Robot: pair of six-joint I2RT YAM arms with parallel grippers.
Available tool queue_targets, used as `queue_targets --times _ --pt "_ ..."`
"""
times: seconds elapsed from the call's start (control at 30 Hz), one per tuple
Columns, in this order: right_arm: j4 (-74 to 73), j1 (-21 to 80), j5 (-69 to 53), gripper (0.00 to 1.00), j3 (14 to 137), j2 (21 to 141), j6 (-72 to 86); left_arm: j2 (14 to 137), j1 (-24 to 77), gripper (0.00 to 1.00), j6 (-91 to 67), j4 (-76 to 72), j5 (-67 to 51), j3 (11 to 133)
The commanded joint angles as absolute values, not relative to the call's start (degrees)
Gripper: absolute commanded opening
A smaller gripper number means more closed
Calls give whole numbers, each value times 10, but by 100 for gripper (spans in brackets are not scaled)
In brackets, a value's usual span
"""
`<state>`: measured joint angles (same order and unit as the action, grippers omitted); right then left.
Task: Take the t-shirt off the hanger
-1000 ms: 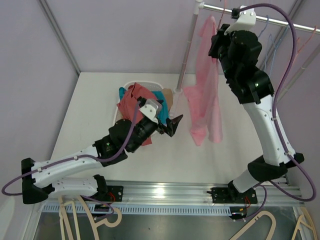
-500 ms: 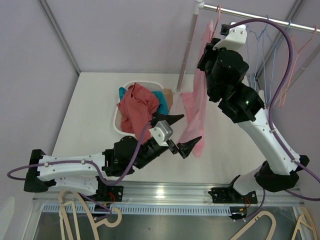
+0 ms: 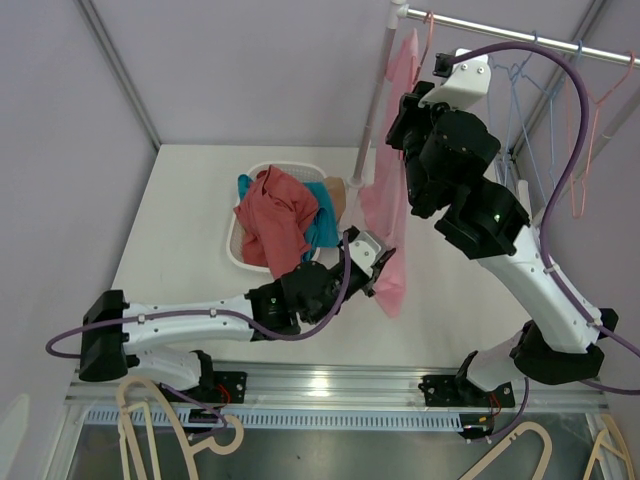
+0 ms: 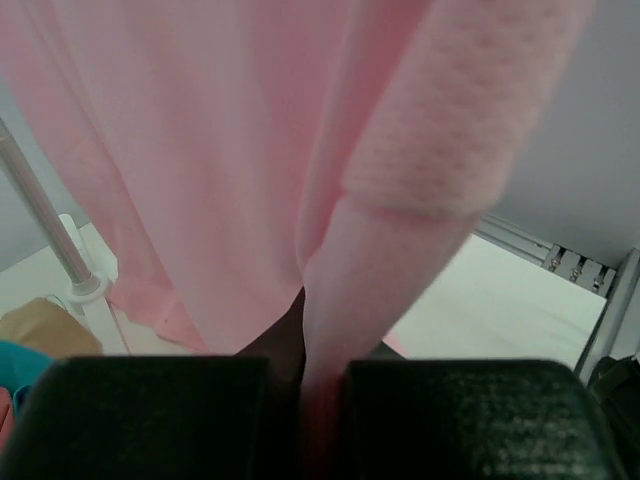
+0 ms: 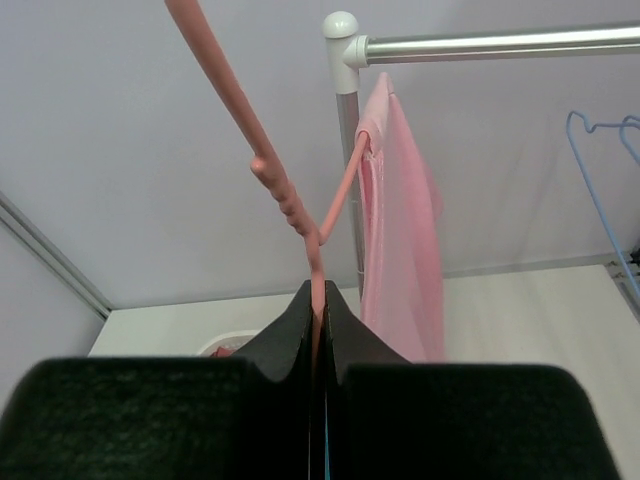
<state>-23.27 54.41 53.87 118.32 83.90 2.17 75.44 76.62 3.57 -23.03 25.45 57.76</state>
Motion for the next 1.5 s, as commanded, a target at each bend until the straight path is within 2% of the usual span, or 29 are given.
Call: queue_targets --times 0.0,0.17,0.33,0.5,0.63,0.93,1.03,1.2,1.33,1.47 --pt "-186 550 569 0 1208 831 3 736 761 1 11 -230 251 612" --pt "-171 520 567 0 1209 845 -28 698 810 1 56 -207 279 639" --pt "-162 458 528 0 1228 869 -29 675 906 1 55 -200 291 639" --pt "-206 387 490 0 1342 921 -26 678 973 1 20 -204 299 611" --pt "-229 369 470 0 1382 946 -25 692 987 1 -30 -206 282 574" --pt "-277 361 443 0 1378 929 10 766 998 1 -63 -243 260 548" --pt "-312 362 422 0 1380 910 40 791 981 1 -66 -252 262 551" --pt "-384 396 401 0 1383 871 83 787 840 1 -146 -232 190 543" --pt "-470 411 346 0 1370 839 148 823 730 1 -179 -87 198 636" --pt "-533 411 253 0 1345 799 214 895 600 1 -220 43 127 758"
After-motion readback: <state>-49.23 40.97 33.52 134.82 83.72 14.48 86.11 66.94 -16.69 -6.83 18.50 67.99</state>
